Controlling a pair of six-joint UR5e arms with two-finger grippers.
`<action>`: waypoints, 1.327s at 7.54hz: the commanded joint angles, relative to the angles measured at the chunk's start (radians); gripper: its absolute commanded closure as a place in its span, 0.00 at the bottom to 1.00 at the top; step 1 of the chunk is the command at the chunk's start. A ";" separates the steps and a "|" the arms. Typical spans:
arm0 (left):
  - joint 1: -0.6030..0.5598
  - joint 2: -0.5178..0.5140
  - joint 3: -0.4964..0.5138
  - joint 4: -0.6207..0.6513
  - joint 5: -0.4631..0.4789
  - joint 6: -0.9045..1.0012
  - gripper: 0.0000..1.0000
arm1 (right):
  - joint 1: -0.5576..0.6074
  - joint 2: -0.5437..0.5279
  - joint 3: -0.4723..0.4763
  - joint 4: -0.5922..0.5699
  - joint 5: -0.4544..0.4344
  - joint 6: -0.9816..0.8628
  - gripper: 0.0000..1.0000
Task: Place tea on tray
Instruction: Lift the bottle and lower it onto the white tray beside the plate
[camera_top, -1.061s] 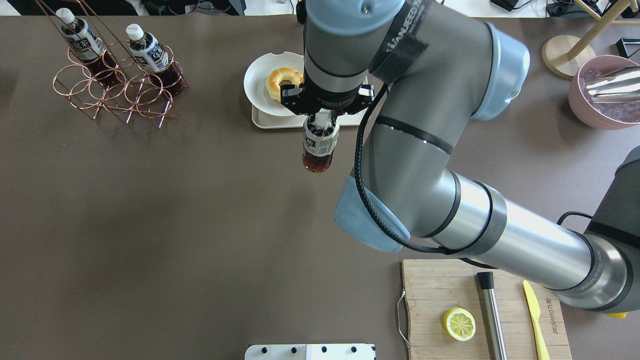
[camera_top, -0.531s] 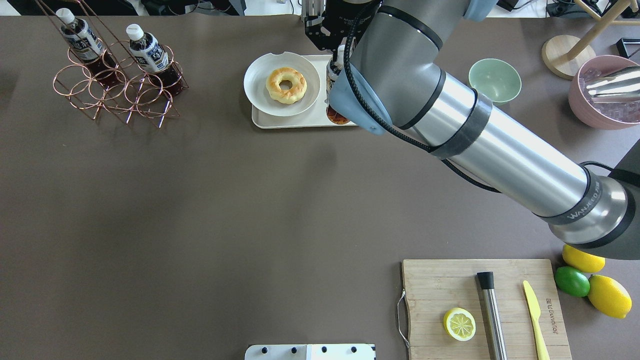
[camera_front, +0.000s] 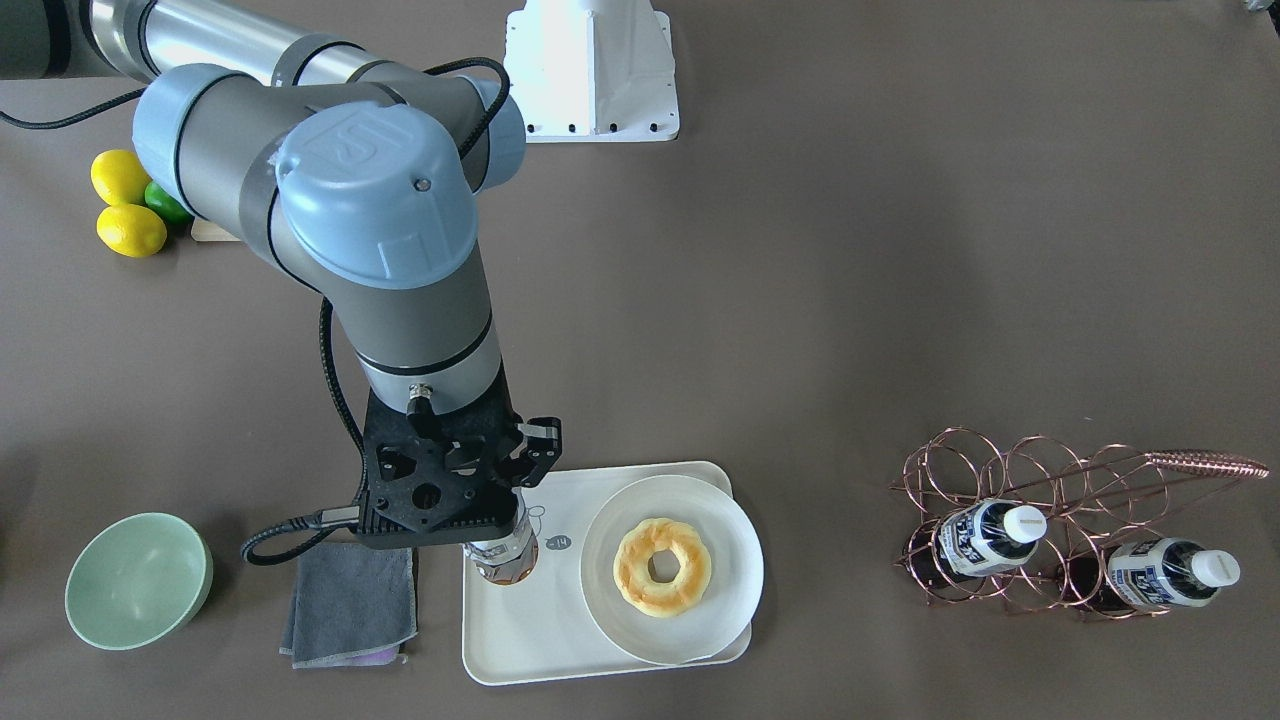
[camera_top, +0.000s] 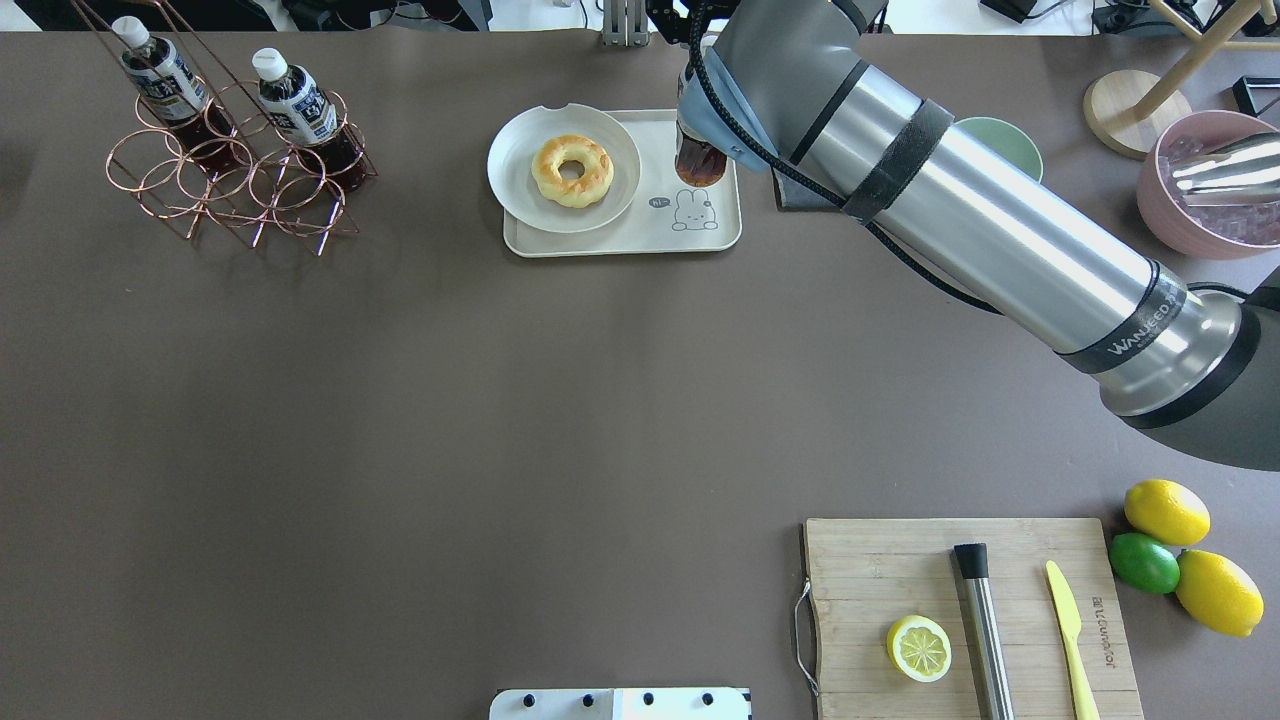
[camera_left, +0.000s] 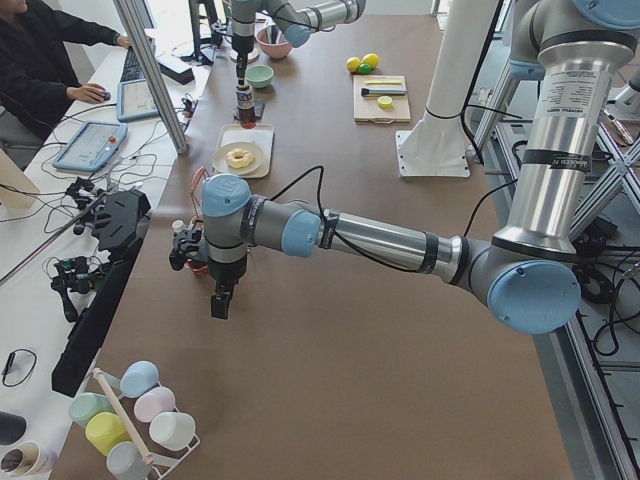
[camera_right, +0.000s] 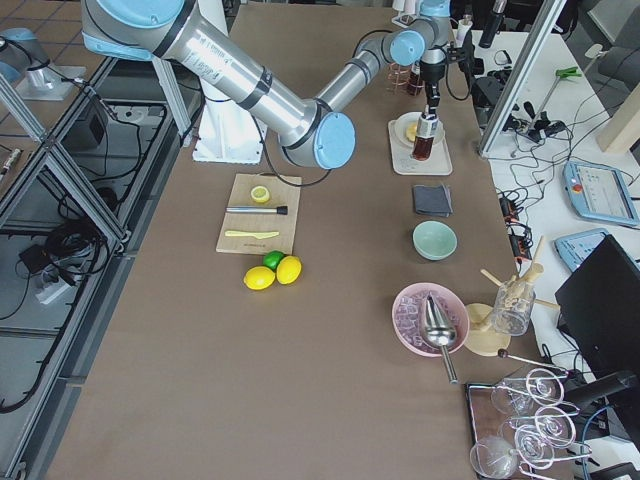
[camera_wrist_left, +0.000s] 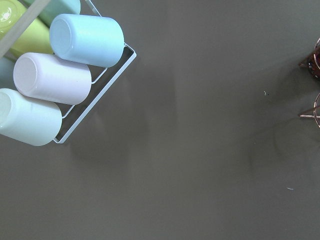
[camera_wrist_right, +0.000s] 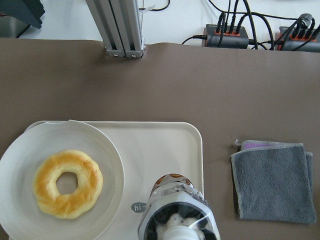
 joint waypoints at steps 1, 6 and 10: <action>0.000 -0.007 0.007 0.000 0.000 0.000 0.03 | 0.003 0.003 -0.114 0.127 0.000 -0.004 1.00; 0.000 -0.035 0.042 0.000 -0.002 0.001 0.03 | -0.014 -0.011 -0.119 0.146 0.000 -0.004 0.44; 0.000 -0.035 0.042 -0.002 0.000 0.003 0.03 | -0.005 -0.008 -0.106 0.149 0.003 0.001 0.00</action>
